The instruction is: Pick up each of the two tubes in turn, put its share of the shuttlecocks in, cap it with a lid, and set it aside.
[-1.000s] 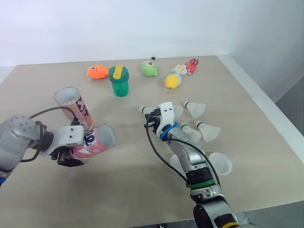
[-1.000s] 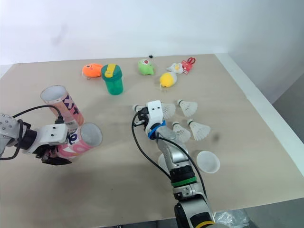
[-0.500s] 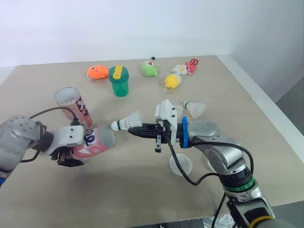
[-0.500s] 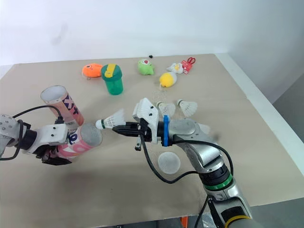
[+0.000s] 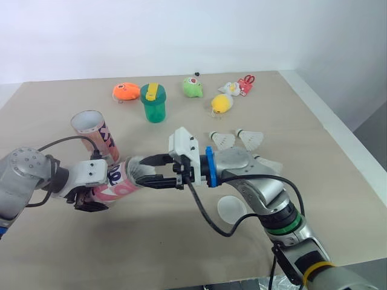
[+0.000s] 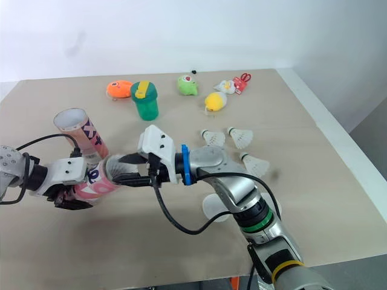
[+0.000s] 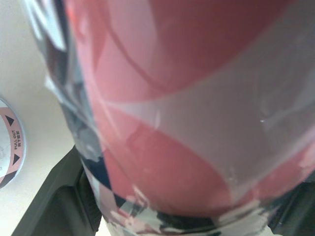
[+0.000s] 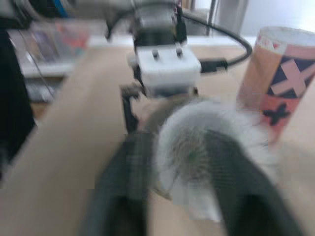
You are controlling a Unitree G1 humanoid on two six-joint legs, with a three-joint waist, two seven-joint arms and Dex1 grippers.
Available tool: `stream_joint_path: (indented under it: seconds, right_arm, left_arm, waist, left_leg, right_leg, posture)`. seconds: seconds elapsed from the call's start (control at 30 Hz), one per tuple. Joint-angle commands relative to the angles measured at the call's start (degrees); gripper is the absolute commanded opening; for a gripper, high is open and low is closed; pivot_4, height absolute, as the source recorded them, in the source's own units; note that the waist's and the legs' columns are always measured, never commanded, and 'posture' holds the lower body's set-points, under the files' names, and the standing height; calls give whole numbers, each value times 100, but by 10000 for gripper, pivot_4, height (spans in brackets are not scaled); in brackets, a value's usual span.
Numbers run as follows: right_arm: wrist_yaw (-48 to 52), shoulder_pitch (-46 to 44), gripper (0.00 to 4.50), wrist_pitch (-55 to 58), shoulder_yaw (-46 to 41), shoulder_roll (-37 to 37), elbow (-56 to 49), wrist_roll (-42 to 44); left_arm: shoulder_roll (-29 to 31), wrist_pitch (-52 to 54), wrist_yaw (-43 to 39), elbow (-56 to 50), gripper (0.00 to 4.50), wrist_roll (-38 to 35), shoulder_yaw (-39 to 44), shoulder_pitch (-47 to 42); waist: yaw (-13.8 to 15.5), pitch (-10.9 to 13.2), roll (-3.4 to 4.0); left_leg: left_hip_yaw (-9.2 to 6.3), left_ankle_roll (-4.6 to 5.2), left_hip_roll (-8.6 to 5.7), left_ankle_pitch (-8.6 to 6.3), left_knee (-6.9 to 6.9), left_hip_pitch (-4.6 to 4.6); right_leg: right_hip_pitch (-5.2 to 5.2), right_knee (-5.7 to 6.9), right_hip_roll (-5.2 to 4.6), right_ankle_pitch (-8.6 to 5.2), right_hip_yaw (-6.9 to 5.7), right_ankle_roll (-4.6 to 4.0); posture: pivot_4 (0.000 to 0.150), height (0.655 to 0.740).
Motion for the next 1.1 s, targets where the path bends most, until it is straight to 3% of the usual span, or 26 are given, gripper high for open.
stream_joint_path:
  seconds: [0.03, 0.33, 0.67, 0.83, 1.1]
  right_arm:
    - [-306, 375, 43727, 144, -472, -59, -589, 326]
    - [-1827, 2886, 44452, -282, -2191, -725, -2398, -70]
    - [-2319, 5421, 44452, -779, -2498, -817, -3118, -274]
    - [-2862, 5545, 44452, -630, -2379, -675, -2823, -563]
    - [-3327, 4809, 44452, -313, -2207, -246, -2110, -521]
  left_arm:
    - [8, 90, -34, -59, 36653, -30, -154, 213]
    - [54, 136, -63, -215, 36653, -85, -73, 393]
    - [-77, 35, -46, -109, 36653, -28, -240, 313]
    - [-94, 24, -36, -108, 36653, -19, -247, 325]
    - [-129, 88, 14, -137, 36653, -16, -212, 326]
  waist:
    - [0, -1, -2]
    - [10, -3, 1]
    - [3, -20, 24]
    - [-1, -25, 31]
    - [1, -33, 42]
  left_leg:
    - [0, 0, 0, 0, 0, 0]
    - [2, 5, -10, -16, -4, -6]
    - [10, 8, -14, -18, -14, 13]
    - [18, 9, -14, -17, -1, 15]
    - [20, 9, -15, -17, -1, 16]
  right_leg:
    - [0, 0, 0, 0, 0, 0]
    - [0, -4, -14, -25, 1, 4]
    - [9, -4, -16, -41, 11, -21]
    - [9, -4, -16, -36, 19, -16]
    - [11, -4, -15, -37, 23, -18]
  posture:
    - [1500, 7400]
    - [1500, 7400]
    - [1500, 7400]
    - [1500, 7400]
    - [1500, 7400]
